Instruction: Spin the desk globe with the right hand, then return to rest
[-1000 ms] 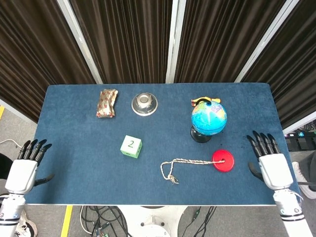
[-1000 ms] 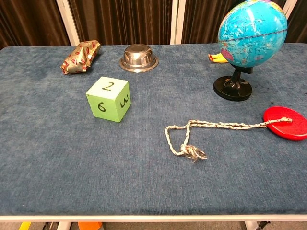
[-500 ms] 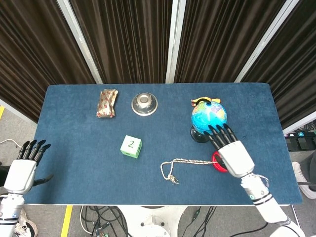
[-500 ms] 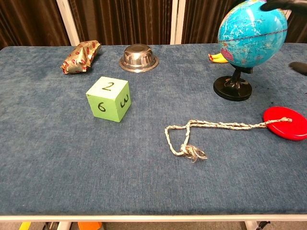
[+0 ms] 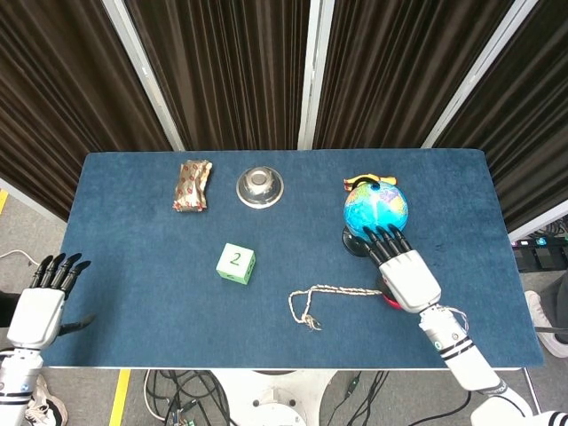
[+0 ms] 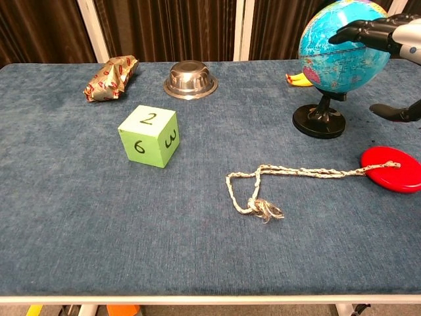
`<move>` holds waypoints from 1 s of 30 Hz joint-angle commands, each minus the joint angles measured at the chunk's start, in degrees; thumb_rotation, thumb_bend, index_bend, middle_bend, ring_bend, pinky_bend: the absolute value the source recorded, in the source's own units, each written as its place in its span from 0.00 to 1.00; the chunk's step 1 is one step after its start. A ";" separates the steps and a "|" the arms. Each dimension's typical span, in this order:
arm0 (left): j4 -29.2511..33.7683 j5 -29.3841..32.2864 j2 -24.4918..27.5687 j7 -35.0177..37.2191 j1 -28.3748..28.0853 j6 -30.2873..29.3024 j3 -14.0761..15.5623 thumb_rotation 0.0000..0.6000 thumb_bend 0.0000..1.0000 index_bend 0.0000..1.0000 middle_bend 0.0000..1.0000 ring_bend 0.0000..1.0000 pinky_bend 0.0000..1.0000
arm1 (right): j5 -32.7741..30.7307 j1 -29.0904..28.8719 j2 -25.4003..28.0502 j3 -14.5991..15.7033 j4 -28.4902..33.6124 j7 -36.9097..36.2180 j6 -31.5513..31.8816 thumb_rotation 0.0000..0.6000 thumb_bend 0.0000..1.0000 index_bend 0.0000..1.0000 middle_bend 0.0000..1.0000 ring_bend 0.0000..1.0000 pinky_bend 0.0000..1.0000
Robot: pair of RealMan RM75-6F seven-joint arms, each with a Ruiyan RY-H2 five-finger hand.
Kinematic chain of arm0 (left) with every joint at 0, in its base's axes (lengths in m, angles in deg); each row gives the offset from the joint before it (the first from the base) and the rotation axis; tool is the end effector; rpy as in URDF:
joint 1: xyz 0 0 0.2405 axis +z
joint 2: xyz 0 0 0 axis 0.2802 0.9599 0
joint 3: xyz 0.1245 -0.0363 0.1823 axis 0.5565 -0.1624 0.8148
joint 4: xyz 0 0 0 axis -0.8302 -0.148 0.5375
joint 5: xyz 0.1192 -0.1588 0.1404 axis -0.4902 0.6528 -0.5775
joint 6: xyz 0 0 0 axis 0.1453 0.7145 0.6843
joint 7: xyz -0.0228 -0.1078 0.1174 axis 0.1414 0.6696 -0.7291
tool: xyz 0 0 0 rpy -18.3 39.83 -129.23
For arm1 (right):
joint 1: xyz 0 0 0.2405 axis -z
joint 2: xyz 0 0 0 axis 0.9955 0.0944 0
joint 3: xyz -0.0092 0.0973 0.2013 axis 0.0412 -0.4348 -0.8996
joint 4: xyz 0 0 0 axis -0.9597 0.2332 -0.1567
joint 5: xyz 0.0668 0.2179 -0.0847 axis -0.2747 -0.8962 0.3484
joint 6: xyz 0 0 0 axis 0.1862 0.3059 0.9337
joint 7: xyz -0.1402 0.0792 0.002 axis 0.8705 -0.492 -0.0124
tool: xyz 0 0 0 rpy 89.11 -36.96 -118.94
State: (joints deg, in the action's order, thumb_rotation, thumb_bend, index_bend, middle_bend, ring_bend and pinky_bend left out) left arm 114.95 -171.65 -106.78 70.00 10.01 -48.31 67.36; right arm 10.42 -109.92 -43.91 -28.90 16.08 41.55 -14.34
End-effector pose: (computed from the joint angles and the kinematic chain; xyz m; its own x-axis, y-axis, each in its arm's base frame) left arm -0.3017 0.1976 0.0851 0.4191 0.0091 0.9079 0.9043 -0.0933 -0.4165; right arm -0.1516 -0.2770 0.0304 0.6024 -0.0448 0.7970 -0.7257 -0.4467 0.5233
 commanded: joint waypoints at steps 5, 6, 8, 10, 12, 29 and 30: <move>-0.13 -0.02 -0.15 0.05 0.08 0.02 0.13 1.00 0.00 0.14 0.09 0.02 0.05 | -1.34 0.14 0.36 0.35 -1.30 -1.01 0.61 1.00 0.28 0.00 0.00 0.00 0.00; -0.15 -0.06 -0.19 0.02 0.10 0.01 0.17 1.00 0.00 0.14 0.09 0.02 0.05 | -1.45 0.21 0.51 0.45 -1.58 -1.32 0.76 1.00 0.28 0.00 0.00 0.00 0.00; -0.19 -0.05 -0.25 -0.01 0.15 0.00 0.21 1.00 0.00 0.14 0.09 0.02 0.05 | -1.60 0.38 0.70 0.64 -2.12 -1.91 1.04 1.00 0.28 0.00 0.00 0.00 0.00; -0.25 0.03 -0.30 0.01 0.18 0.05 0.22 1.00 0.00 0.14 0.09 0.02 0.05 | -1.91 0.70 0.96 0.86 -2.72 -2.72 1.44 1.00 0.28 0.00 0.00 0.00 0.00; -0.33 0.07 -0.33 0.03 0.20 0.11 0.25 1.00 0.00 0.14 0.09 0.02 0.05 | -2.42 0.96 1.12 0.92 -3.58 -3.57 1.78 1.00 0.28 0.00 0.00 0.00 0.00; 0.06 -0.03 -0.21 -0.60 0.14 0.22 0.29 1.00 0.00 0.14 0.09 0.02 0.05 | -9.91 3.68 2.15 0.09 -10.36 -9.69 3.68 1.00 0.28 0.00 0.00 0.00 0.00; 0.13 -0.06 -0.19 -0.67 0.12 0.22 0.29 1.00 0.00 0.14 0.09 0.02 0.05 | -9.61 3.97 2.28 0.14 -10.40 -10.15 4.29 1.00 0.28 0.00 0.00 0.00 0.00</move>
State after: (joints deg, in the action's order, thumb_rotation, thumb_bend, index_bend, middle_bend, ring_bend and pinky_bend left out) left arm 115.05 -171.70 -106.98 69.35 10.14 -48.09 67.65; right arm 0.61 -106.29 -41.79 -28.74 5.83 31.85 -10.59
